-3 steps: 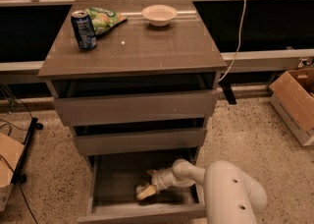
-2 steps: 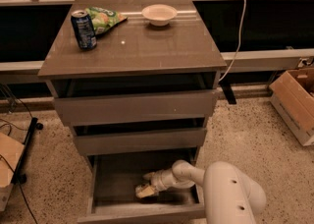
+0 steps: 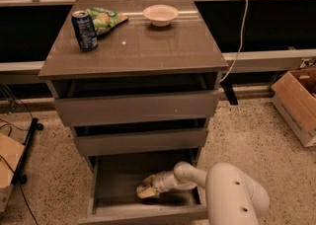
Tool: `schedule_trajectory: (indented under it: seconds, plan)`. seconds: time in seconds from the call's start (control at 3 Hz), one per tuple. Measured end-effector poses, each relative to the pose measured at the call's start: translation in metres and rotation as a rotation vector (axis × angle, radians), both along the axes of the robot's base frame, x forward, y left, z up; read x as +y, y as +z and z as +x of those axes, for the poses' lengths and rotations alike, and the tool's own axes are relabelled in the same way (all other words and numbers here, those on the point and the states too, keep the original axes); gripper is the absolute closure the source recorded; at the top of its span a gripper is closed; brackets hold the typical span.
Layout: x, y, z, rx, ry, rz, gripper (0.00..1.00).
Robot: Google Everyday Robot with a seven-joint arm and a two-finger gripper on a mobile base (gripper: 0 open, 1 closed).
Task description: Pick 7up can from bottom drawer and place on counter
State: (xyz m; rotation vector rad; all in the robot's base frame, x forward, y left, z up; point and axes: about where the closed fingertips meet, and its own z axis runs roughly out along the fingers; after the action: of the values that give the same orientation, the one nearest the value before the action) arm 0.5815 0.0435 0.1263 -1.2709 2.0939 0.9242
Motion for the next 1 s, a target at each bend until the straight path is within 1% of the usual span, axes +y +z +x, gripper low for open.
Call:
schedule_trajectory:
  seconds: [0.33, 0.67, 1.0]
  plan:
    - [0.0, 0.0, 0.0, 0.0, 0.0, 0.0, 1.0]
    - [-0.007, 0.046, -0.002, -0.07, 0.025, 0.044, 1.0]
    - [-0.026, 0.133, -0.008, -0.222, 0.065, 0.099, 1.0]
